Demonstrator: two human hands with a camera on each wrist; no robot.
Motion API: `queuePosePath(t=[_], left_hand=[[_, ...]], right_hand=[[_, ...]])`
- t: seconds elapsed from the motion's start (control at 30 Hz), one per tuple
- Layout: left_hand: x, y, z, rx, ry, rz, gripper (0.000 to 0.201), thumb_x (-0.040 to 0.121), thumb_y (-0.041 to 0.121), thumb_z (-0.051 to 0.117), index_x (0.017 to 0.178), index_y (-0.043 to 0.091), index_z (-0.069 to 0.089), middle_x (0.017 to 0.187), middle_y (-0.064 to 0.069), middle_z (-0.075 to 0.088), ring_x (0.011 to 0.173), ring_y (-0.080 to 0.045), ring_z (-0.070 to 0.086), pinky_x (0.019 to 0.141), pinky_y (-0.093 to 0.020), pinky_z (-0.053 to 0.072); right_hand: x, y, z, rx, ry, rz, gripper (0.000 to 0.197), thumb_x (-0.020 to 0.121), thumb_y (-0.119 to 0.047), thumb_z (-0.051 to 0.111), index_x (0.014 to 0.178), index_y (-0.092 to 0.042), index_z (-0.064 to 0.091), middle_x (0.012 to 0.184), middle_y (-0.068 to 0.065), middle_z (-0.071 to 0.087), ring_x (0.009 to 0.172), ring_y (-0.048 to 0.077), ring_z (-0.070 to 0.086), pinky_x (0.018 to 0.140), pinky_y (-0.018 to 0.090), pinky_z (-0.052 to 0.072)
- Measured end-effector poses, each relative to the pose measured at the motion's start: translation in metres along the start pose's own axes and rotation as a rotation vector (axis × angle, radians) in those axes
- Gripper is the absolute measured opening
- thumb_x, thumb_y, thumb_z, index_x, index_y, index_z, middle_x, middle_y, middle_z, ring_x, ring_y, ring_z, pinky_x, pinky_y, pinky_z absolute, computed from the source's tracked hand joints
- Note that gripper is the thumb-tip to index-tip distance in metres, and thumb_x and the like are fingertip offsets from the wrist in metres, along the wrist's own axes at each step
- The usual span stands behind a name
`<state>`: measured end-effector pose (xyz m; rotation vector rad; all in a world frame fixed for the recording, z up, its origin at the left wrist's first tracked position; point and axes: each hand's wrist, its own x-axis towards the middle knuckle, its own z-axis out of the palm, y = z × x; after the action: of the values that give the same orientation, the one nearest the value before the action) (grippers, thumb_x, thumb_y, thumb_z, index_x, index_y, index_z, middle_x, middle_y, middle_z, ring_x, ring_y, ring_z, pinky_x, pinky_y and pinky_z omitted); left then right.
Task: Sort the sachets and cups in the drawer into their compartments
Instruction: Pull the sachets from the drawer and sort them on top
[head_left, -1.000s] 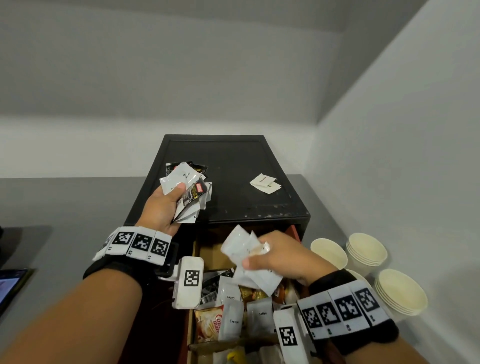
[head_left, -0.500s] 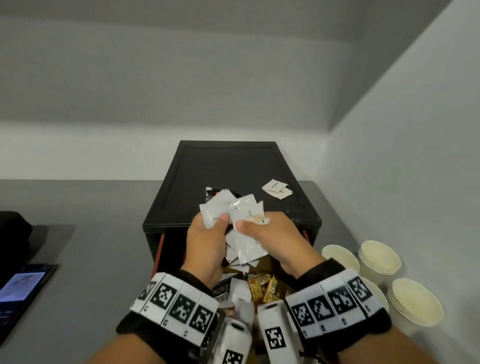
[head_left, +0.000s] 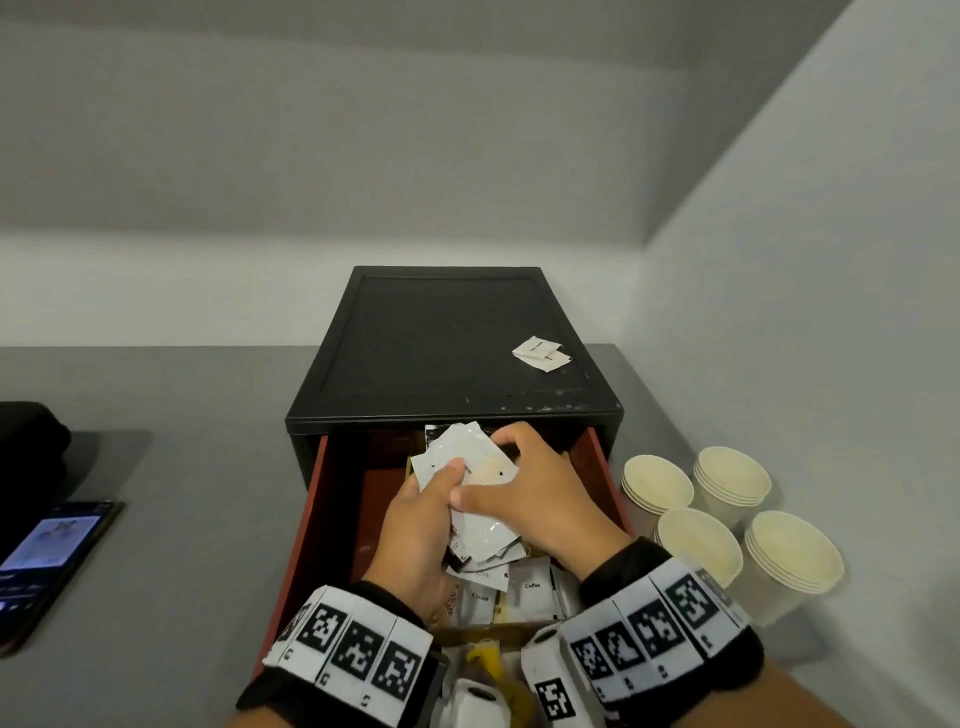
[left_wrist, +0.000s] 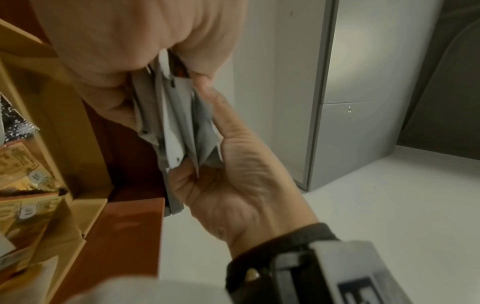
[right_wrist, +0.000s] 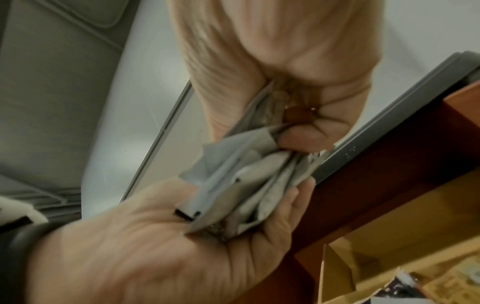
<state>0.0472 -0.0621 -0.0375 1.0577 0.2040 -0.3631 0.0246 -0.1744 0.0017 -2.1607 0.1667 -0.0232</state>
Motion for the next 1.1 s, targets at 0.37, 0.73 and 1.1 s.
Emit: queuePosePath(t=[0.37, 0.73, 1.1], left_hand=[[-0.005, -0.001, -0.003, -0.009, 0.121, 0.084, 0.02, 0.093, 0.019, 0.053, 0.112, 0.015, 0.059, 0.102, -0.017, 0.07, 0.092, -0.037, 0.068, 0.085, -0.059, 0.051], [0.0, -0.002, -0.014, 0.192, 0.229, 0.297, 0.022, 0.092, 0.019, 0.058, 0.114, 0.015, 0.06, 0.104, -0.006, 0.07, 0.093, -0.025, 0.069, 0.083, -0.047, 0.056], [0.01, 0.028, -0.043, 0.059, 0.305, 0.323, 0.023, 0.094, 0.014, 0.055, 0.116, 0.011, 0.058, 0.103, -0.009, 0.069, 0.084, -0.023, 0.068, 0.064, -0.034, 0.054]], right_hand=[[0.006, -0.007, 0.008, -0.087, 0.154, -0.032, 0.016, 0.096, -0.017, 0.04, 0.094, -0.02, 0.056, 0.074, -0.01, 0.054, 0.061, 0.003, 0.048, 0.049, 0.013, 0.035], [0.017, -0.015, -0.002, 0.193, 0.128, 0.085, 0.025, 0.094, -0.005, 0.04, 0.093, -0.021, 0.059, 0.092, -0.006, 0.053, 0.074, 0.004, 0.047, 0.057, 0.018, 0.037], [0.048, 0.022, -0.009, 0.293, 0.223, 0.211, 0.036, 0.094, 0.0, 0.037, 0.076, -0.022, 0.059, 0.082, -0.002, 0.052, 0.073, 0.016, 0.052, 0.058, 0.022, 0.042]])
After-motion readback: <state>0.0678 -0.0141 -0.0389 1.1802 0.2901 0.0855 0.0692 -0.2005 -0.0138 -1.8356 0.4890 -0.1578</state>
